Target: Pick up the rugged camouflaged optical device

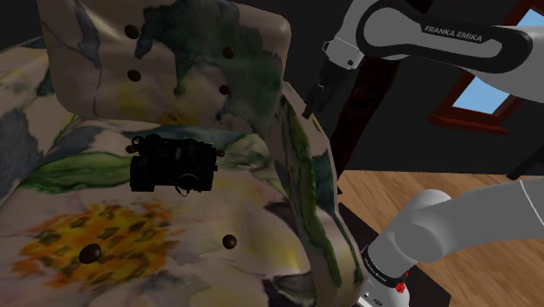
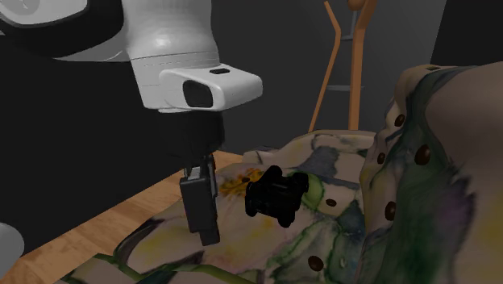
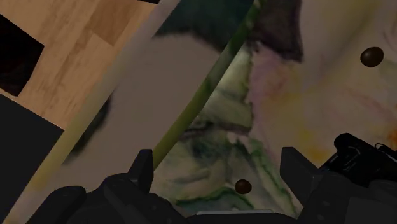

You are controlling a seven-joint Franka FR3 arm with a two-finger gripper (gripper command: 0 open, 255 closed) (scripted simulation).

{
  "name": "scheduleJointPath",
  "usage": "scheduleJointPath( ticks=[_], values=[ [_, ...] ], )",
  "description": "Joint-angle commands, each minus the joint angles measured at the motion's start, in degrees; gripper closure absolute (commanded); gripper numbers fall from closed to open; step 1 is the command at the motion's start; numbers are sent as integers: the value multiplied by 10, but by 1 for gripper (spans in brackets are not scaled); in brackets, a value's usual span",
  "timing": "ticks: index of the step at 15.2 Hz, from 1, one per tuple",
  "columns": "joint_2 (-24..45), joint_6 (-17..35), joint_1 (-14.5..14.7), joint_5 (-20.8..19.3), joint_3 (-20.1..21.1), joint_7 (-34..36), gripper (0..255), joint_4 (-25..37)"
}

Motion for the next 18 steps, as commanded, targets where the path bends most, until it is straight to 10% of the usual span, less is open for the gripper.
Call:
scheduleJointPath(
  ticks=[1, 18],
  values=[
    [35, 21, 9, 1, 11, -3, 0, 16],
    [347, 102, 77, -54, 110, 6, 0, 251]
  ],
)
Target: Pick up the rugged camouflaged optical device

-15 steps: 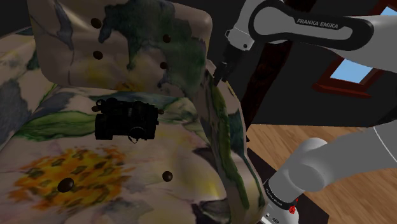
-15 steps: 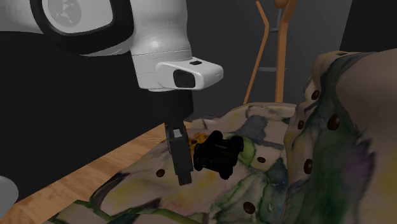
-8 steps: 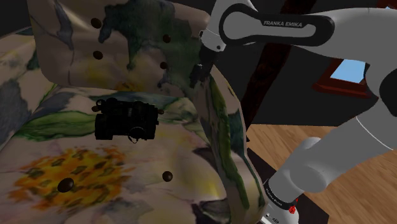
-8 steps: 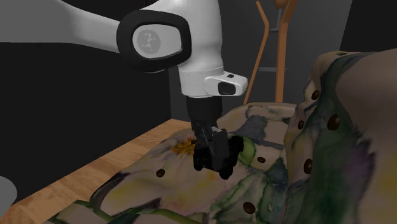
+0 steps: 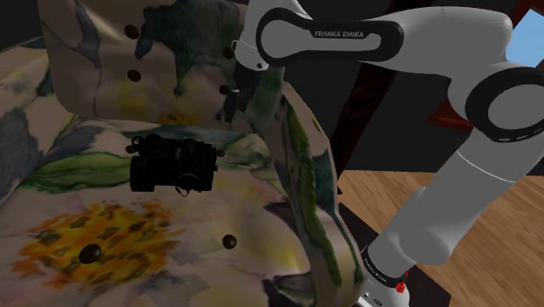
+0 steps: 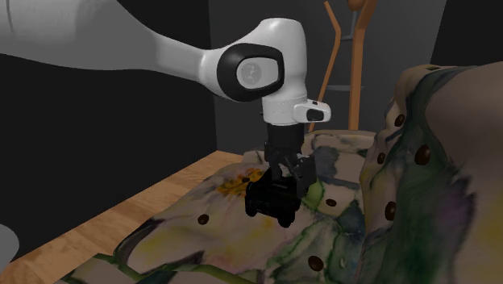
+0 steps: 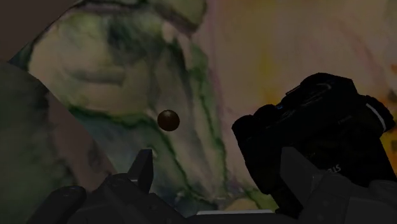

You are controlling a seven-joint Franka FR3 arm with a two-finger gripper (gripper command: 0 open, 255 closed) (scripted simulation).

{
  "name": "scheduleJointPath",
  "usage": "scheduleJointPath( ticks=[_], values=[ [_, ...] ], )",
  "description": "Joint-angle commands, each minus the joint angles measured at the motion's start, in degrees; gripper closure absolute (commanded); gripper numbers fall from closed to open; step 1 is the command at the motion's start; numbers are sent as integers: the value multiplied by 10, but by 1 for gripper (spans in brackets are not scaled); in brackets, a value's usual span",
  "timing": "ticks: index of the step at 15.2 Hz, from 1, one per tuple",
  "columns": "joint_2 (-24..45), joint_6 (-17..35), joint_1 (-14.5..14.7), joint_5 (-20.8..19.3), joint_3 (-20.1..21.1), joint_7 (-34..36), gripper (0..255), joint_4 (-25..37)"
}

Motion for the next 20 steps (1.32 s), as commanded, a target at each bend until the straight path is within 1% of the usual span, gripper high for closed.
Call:
scheduleJointPath(
  ticks=[1, 6, 10, 14, 17, 20],
  values=[
    [38, 3, 11, -14, 10, 3, 0, 34],
    [137, -5, 44, -53, 29, 10, 0, 136],
    [222, -23, 79, -86, 38, 10, 0, 234],
    [315, -54, 123, -117, 41, 4, 0, 354],
    [393, -90, 161, -138, 40, -7, 0, 467],
    [390, -64, 157, -138, 39, -4, 0, 438]
  ],
)
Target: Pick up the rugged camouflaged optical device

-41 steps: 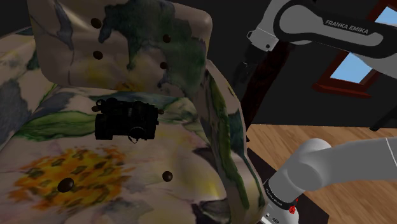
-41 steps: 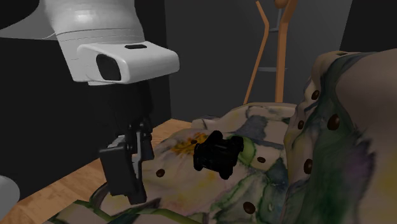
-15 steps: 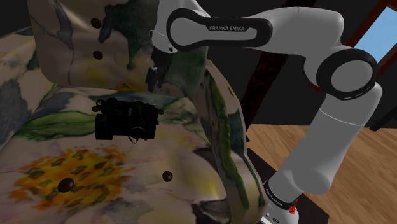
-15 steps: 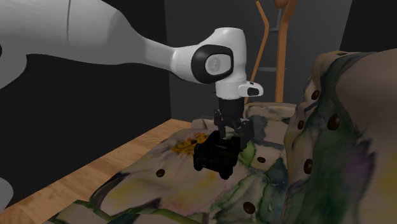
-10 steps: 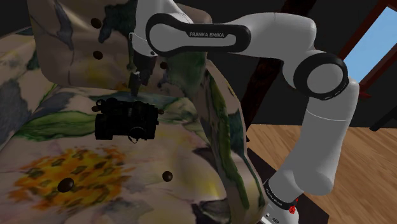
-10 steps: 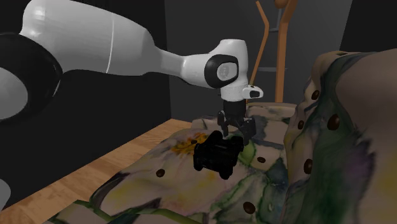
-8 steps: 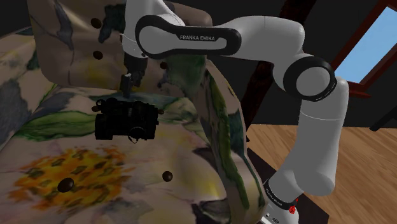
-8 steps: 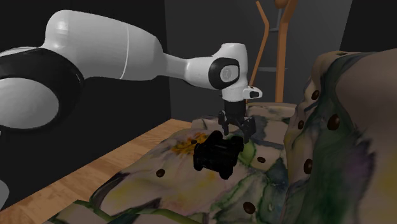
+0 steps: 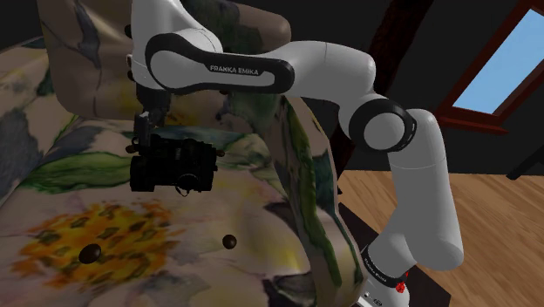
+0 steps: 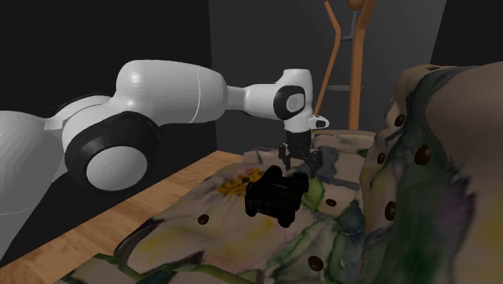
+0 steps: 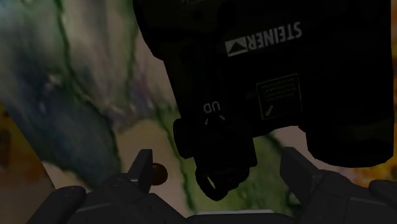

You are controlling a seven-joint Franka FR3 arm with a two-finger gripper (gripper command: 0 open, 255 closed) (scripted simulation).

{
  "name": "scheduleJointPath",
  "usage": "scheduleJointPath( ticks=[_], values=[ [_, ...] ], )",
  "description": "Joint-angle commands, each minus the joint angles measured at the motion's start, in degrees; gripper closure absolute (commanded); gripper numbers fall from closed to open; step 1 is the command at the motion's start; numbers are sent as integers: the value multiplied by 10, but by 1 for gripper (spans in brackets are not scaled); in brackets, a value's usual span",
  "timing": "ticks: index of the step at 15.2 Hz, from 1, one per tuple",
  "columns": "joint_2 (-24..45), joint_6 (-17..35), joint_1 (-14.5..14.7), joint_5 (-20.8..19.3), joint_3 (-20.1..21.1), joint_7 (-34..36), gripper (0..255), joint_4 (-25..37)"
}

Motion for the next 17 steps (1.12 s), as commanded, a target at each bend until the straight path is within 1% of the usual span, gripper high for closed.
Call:
scheduleJointPath(
  ticks=[1, 4, 6, 7, 16, 17],
  values=[
    [6, 12, 1, -2, -1, 1, 0, -6],
    [6, 35, -2, -3, -1, 4, 0, -29],
    [6, 40, -2, -3, -1, 5, 0, -34],
    [6, 40, -2, -3, -1, 5, 255, -34],
    [6, 40, -2, -3, -1, 5, 255, -34],
    [6, 32, -2, -3, -1, 4, 255, -26]
  ],
)
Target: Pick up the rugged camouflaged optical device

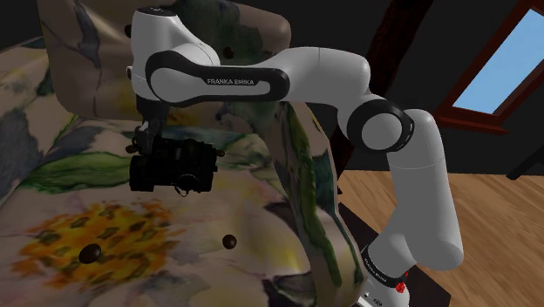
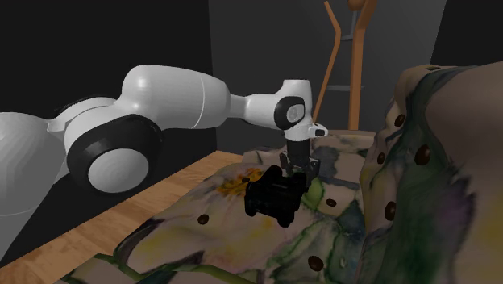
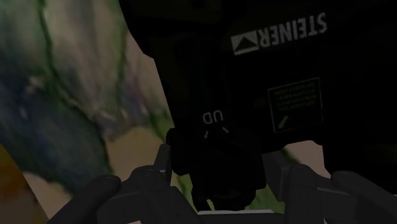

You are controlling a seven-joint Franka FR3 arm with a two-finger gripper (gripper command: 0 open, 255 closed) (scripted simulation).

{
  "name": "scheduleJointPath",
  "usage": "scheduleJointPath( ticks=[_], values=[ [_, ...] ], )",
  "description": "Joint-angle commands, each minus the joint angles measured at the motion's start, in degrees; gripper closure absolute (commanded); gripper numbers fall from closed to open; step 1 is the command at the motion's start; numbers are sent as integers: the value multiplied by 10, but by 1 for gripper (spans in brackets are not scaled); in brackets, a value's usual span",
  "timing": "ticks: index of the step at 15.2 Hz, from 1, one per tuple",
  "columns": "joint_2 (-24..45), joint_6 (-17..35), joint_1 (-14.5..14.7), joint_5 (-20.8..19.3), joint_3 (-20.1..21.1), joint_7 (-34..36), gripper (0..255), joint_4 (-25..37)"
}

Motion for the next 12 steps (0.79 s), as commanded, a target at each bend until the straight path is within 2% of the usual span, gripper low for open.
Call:
scheduleJointPath(
  ticks=[1, 12],
  values=[
    [0, -11, 2, 1, 0, -1, 255, 11],
    [17, -108, 19, 1, 0, -13, 255, 128]
  ],
)
